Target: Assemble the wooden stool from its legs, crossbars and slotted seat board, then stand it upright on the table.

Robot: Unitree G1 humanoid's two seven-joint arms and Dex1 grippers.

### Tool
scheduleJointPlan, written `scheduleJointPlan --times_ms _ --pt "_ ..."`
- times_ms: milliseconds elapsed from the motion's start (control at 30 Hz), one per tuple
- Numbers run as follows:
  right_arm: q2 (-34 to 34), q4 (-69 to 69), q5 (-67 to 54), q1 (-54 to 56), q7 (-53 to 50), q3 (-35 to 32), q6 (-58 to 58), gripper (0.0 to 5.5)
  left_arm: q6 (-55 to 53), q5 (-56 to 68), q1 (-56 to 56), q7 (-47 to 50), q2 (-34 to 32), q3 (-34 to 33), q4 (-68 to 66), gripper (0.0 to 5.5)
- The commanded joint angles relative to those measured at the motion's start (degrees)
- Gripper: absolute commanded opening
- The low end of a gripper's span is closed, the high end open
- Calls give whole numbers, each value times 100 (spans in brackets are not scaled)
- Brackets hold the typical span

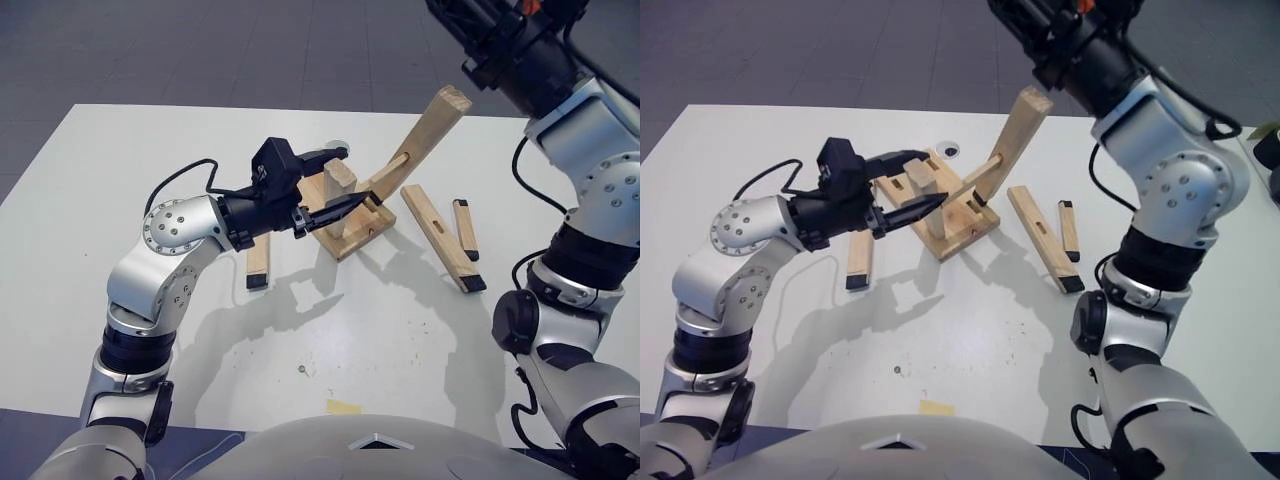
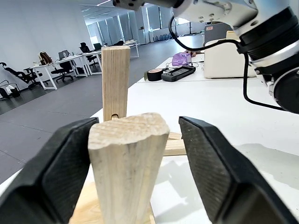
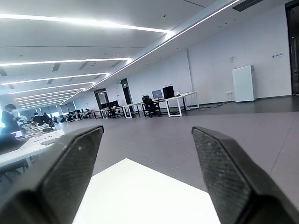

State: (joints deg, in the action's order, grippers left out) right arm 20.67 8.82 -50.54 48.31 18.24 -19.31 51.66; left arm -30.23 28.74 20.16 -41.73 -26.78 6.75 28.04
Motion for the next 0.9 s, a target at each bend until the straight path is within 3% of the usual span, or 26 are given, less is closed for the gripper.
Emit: scheduleJointPlan --times_ms 33,200,300,567,633,900 --pt "122 -203 168 272 42 100 -198 423 -15 -60 45 32 -22 59 43 393" --pt "207 65 -145 -322 375 -151 -257 514 -8 -60 -29 51 -24 65 84 489" --pt "470 255 -317 -918 738 -322 -206 540 18 -66 -29 124 3 -14 70 536" --pt "737 481 426 -2109 1144 379 -567 540 29 -4 93 298 104 -193 58 536" --pt "682 443 645 -2192 1165 585 -732 540 21 3 113 309 113 -193 60 511" --pt "656 323 1256 -2158 1339 972 -1387 408 -24 -3 136 302 58 -209 99 372"
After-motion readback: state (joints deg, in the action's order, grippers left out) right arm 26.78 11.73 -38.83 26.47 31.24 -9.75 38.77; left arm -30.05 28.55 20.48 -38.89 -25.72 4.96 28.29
